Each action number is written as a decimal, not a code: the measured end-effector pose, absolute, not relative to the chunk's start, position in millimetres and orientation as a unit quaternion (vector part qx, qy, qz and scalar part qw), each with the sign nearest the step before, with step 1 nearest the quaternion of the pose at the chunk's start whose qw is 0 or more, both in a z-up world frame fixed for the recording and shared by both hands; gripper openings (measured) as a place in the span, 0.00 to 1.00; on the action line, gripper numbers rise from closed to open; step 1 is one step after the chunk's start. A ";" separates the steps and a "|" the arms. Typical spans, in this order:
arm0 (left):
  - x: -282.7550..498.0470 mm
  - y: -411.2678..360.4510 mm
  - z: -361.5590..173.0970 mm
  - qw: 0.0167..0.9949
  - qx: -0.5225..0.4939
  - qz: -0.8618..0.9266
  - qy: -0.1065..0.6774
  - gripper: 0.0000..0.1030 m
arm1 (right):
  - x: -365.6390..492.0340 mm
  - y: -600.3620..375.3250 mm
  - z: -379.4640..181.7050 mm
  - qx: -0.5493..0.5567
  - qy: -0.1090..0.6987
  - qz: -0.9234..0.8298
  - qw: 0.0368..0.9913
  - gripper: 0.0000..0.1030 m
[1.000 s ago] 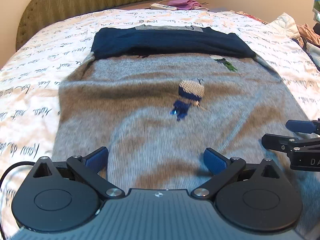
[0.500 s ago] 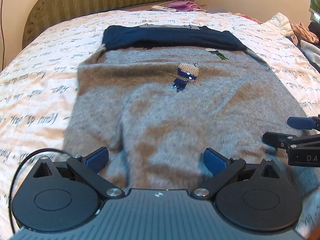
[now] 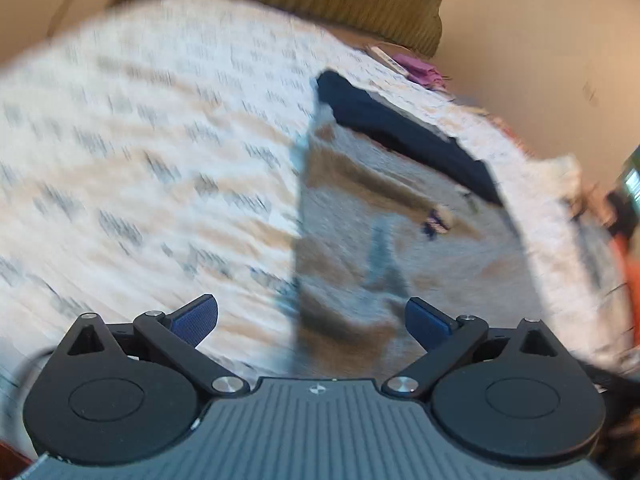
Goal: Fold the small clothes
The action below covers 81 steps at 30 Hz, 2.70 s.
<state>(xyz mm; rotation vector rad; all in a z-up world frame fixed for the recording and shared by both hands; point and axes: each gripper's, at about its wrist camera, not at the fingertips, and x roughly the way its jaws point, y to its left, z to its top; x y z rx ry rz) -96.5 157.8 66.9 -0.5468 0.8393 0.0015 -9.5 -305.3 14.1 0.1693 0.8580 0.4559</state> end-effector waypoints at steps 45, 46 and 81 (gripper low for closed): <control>-117.4 168.2 110.3 0.859 -0.293 -0.189 0.375 0.02 | 1.5 -406.0 29.7 0.290 0.456 0.364 0.758 0.04; -120.5 168.4 110.6 0.860 -0.282 -0.186 0.382 0.02 | 0.5 -407.1 31.3 0.269 0.472 0.360 0.759 0.04; -86.2 164.3 4.2 0.785 -0.370 -0.163 0.470 0.05 | 16.6 -418.4 -57.4 0.344 0.538 0.348 0.686 0.05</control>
